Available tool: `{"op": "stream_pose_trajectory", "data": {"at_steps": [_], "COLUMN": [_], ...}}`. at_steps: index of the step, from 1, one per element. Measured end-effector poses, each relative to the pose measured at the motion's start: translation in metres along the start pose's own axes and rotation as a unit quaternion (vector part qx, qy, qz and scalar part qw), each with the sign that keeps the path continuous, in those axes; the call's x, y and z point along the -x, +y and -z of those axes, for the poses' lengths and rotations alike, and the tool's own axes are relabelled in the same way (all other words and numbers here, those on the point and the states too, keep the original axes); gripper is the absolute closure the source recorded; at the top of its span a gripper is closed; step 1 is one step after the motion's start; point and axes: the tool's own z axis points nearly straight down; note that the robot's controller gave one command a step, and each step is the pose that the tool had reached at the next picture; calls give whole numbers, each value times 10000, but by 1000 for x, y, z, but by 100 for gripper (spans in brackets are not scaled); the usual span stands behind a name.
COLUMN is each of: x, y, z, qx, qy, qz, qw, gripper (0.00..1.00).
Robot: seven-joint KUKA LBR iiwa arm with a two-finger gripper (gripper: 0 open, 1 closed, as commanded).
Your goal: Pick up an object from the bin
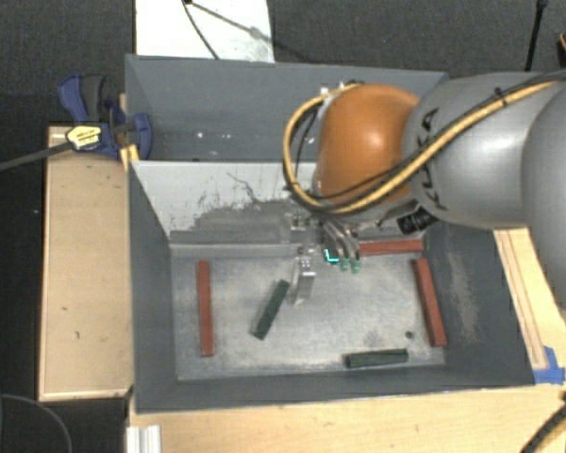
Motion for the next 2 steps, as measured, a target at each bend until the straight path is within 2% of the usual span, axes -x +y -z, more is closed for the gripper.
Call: {"op": "stream_pose_trajectory", "data": {"at_steps": [1, 2], "x": [2, 3], "y": [2, 2], "z": [-86, -83], "qx": [-3, 1], "qy": [-11, -31], "qz": [1059, 1028], "qw": [9944, 9947], "gripper": [0, 100]}}
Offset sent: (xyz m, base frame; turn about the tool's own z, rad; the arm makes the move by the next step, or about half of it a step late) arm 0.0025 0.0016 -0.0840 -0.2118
